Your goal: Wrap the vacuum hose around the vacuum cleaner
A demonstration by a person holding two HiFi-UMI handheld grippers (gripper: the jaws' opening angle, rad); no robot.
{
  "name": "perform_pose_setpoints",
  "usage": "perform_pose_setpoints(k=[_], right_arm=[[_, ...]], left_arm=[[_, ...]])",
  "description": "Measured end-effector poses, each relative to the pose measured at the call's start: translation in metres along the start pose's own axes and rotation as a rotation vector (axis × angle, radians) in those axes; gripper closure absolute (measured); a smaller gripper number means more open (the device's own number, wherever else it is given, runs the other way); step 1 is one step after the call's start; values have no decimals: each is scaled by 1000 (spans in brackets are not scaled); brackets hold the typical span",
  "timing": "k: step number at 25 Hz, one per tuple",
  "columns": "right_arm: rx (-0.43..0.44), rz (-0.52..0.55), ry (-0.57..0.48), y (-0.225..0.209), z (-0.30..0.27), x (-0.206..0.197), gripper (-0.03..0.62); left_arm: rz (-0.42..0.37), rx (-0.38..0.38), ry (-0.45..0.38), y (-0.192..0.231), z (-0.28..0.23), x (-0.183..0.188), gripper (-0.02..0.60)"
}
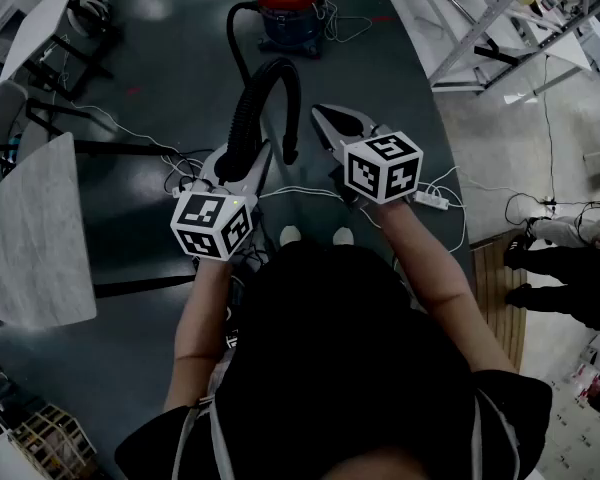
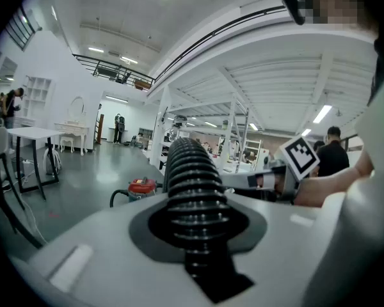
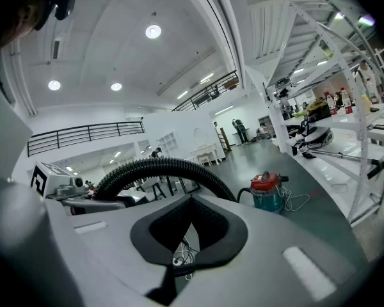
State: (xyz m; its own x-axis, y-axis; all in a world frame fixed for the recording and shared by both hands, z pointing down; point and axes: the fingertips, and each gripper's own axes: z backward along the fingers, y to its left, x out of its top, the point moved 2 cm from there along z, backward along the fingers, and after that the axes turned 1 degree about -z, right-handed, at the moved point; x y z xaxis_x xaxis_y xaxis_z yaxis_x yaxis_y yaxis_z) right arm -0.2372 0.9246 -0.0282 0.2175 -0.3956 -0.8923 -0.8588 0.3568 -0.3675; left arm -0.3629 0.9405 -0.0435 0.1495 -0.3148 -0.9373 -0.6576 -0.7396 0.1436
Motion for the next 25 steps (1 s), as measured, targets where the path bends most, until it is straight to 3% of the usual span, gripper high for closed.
perform_pose_setpoints(k=[13, 25], right_arm=[[16, -16, 0, 2, -6, -7, 597], [-37, -1, 45, -8, -13, -22, 597]], left_arm=[[-8, -7, -6, 3, 2, 3, 466], [-67, -45, -51, 5, 2, 28, 467]])
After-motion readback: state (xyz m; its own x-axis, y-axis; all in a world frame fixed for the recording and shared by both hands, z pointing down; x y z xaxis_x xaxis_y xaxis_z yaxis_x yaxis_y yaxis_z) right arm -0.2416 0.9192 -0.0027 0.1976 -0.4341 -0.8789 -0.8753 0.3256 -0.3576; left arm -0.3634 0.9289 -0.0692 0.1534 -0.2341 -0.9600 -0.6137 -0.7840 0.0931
